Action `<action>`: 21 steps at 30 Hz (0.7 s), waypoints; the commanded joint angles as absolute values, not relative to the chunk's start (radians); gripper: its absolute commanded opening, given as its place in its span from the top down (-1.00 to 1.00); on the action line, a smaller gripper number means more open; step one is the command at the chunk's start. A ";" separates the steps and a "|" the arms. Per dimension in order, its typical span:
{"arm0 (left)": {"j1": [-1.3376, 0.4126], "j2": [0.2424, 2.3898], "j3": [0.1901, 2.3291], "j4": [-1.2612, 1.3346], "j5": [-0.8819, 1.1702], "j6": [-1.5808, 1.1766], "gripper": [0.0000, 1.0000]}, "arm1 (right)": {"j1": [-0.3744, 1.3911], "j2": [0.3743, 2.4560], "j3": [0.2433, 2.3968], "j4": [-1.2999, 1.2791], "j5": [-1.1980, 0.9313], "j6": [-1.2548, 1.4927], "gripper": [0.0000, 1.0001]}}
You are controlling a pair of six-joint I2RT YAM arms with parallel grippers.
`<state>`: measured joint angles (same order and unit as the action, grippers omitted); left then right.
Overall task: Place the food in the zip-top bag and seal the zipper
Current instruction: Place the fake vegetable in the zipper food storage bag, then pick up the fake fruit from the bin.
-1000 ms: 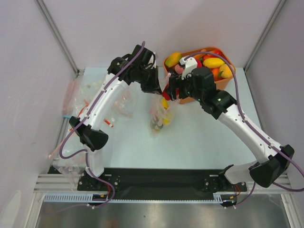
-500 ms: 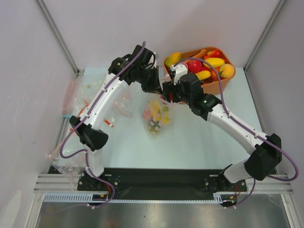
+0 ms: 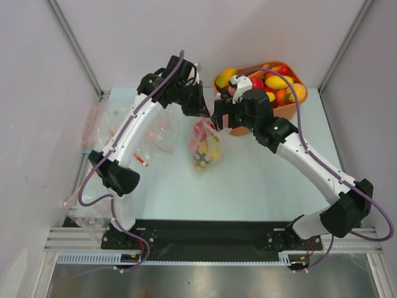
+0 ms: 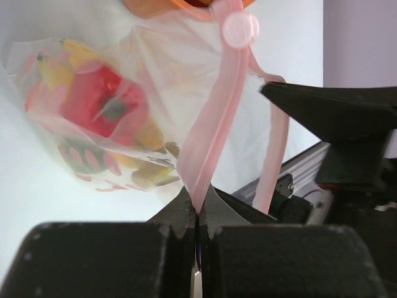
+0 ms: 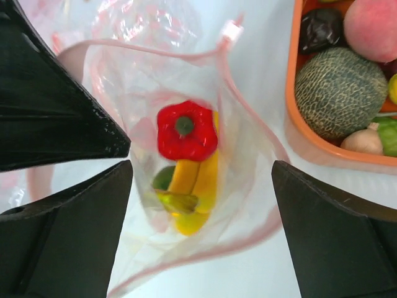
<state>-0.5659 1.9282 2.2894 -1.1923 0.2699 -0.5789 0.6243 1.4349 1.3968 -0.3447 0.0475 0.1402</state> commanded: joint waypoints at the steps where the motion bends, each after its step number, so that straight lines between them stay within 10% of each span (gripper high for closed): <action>1: -0.543 1.882 2.299 -1.126 0.310 -0.598 0.99 | 0.600 1.378 1.497 -0.411 0.012 0.183 -0.99; 21: -0.499 1.891 2.416 -1.205 0.204 -0.457 1.00 | 0.278 1.641 1.809 -0.624 0.021 0.325 -0.76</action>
